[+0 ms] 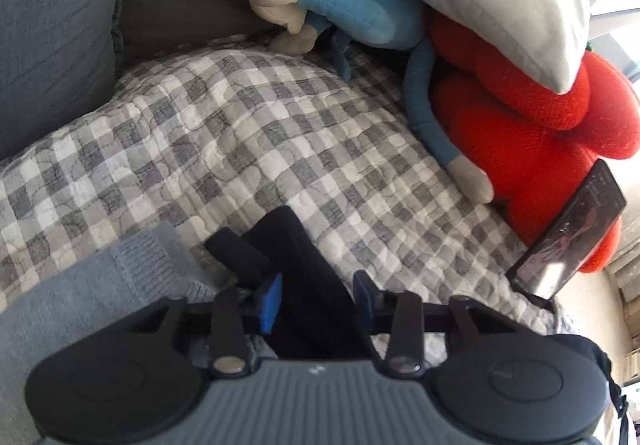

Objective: Fold clothes
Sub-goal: 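Grasp the black sleeve with the right tool and lift it while the left tool opens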

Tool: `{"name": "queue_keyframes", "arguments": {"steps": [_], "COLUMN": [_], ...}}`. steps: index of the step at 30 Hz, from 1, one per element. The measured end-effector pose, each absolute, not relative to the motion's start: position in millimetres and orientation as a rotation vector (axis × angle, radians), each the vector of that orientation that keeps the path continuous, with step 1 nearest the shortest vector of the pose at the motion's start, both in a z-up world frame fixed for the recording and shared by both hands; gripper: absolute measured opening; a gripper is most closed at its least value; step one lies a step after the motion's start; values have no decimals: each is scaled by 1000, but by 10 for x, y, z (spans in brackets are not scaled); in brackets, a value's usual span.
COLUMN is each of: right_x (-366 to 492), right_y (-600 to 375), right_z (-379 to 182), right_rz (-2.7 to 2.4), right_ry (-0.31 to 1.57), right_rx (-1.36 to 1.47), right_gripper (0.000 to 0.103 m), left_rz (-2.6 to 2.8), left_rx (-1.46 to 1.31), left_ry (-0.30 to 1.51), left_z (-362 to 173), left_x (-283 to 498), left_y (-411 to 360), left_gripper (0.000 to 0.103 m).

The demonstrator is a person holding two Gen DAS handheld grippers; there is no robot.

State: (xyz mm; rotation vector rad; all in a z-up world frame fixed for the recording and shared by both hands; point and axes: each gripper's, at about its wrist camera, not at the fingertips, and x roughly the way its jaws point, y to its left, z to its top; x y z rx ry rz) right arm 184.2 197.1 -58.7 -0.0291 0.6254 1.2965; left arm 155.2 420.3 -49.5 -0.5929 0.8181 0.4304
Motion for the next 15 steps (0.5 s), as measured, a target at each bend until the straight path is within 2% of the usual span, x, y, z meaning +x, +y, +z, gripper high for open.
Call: {"name": "queue_keyframes", "arguments": {"steps": [6,15], "right_x": [1851,1968], "right_y": [1968,1829], "right_z": [-617,-545], "right_rz": [1292,1211], "right_ry": [640,601], "right_rx": [-23,91], "right_gripper": [7,7], "left_rz": [494,331], "left_rx": [-518,-580], "left_ry": [889,656], "left_z": [-465,-43], "left_x": [1722,1810], "left_y": [4204,4135], "left_gripper": [6,4]}}
